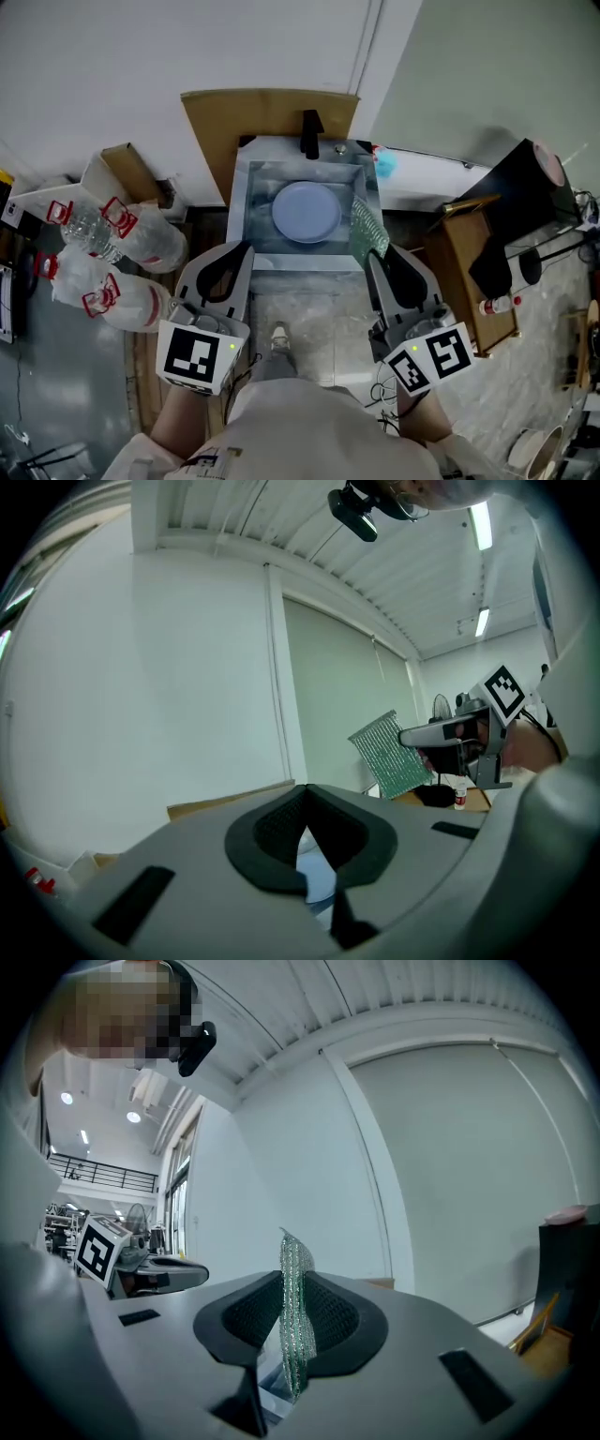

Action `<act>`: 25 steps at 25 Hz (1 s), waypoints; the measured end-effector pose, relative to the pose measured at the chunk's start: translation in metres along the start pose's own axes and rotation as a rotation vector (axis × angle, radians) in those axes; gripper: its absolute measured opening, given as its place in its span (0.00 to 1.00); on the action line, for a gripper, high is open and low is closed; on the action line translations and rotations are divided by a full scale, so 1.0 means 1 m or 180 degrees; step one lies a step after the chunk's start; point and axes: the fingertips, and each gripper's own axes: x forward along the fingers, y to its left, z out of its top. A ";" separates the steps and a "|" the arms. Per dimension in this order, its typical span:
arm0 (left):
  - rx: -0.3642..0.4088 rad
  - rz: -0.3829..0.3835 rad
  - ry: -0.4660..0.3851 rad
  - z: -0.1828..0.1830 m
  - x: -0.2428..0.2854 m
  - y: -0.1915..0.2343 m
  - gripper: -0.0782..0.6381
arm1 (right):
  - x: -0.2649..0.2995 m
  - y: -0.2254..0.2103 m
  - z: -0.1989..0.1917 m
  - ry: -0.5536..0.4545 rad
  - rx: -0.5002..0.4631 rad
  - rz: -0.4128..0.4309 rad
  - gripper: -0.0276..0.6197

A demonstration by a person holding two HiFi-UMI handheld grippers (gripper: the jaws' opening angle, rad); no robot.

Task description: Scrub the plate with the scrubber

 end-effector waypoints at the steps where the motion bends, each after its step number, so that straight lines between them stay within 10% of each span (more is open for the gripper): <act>1: 0.0015 -0.0016 0.0015 -0.003 0.008 0.012 0.13 | 0.014 0.000 -0.001 0.0015 0.0009 -0.0004 0.20; 15: -0.0243 -0.0157 0.0079 -0.038 0.056 0.087 0.13 | 0.113 0.011 -0.018 0.0279 0.0136 0.0120 0.20; 25: 0.0030 -0.0126 0.0186 -0.049 0.083 0.088 0.13 | 0.141 -0.010 -0.030 0.0361 0.0371 0.0392 0.20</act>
